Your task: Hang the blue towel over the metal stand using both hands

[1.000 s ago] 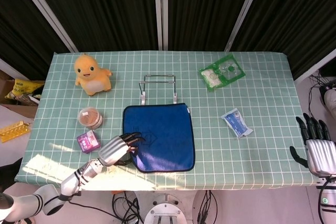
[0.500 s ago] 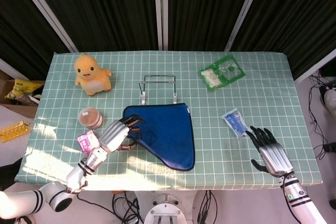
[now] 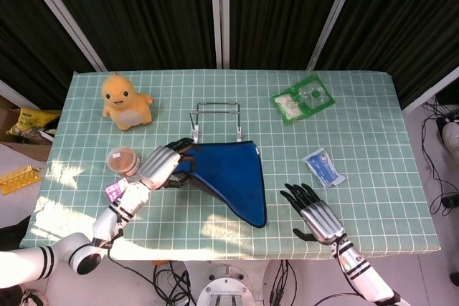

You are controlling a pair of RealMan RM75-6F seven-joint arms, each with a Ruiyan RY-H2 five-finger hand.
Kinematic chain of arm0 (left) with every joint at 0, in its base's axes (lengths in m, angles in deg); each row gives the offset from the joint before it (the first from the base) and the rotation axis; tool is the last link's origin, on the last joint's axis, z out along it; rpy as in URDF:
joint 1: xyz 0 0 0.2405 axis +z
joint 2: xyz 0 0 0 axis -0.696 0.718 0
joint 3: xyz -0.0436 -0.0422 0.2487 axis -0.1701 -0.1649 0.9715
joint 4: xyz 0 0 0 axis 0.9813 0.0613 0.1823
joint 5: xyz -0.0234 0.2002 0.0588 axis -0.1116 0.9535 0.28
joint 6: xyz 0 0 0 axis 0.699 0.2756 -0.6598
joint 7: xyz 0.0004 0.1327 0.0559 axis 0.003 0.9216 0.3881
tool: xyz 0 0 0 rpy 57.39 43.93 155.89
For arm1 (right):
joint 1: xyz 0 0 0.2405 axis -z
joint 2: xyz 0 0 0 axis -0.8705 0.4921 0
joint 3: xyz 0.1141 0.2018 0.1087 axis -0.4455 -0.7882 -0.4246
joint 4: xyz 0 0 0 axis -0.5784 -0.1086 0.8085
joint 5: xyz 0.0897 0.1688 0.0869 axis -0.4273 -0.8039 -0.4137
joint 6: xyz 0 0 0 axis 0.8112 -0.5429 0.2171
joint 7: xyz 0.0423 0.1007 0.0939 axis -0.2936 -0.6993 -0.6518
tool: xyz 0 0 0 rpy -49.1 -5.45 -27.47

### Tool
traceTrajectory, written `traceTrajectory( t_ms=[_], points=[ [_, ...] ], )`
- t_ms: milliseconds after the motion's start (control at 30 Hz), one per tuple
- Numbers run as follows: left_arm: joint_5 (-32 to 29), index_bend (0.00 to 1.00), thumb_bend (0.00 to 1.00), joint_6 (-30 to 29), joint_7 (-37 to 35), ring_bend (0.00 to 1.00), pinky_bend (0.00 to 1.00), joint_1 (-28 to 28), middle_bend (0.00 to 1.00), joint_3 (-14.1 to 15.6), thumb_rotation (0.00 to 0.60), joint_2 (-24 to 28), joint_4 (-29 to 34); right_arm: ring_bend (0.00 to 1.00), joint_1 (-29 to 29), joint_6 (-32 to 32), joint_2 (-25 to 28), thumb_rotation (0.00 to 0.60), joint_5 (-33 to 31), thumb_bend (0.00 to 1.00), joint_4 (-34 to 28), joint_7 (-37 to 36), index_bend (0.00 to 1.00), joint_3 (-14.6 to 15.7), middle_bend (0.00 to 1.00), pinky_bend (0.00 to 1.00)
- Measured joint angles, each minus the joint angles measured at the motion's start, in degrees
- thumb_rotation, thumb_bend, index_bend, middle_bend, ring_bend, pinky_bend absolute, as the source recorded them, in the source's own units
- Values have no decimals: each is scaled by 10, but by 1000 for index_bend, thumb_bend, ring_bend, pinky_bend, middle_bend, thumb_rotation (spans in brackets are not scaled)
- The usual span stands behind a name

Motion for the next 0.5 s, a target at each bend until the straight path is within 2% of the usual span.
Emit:
traceTrajectory(
  t_ms=[167, 400, 500],
  points=[
    [-20, 804, 445, 12, 25, 146, 304, -9, 260, -10, 600, 2, 6, 0, -3, -25, -51, 600, 14, 160, 39, -19, 0, -2, 0, 0],
    [-56, 806, 448, 27, 41, 146, 304, -18, 260, -24, 600, 4, 12, 0, -4, -74, -134, 600, 34, 176, 124, -72, 0, -4, 0, 0],
    [-69, 809, 448, 34, 44, 146, 304, -21, 260, -28, 600, 6, 14, 0, -7, -80, -160, 600, 35, 176, 152, -93, 41, -3, 0, 0]
  ],
)
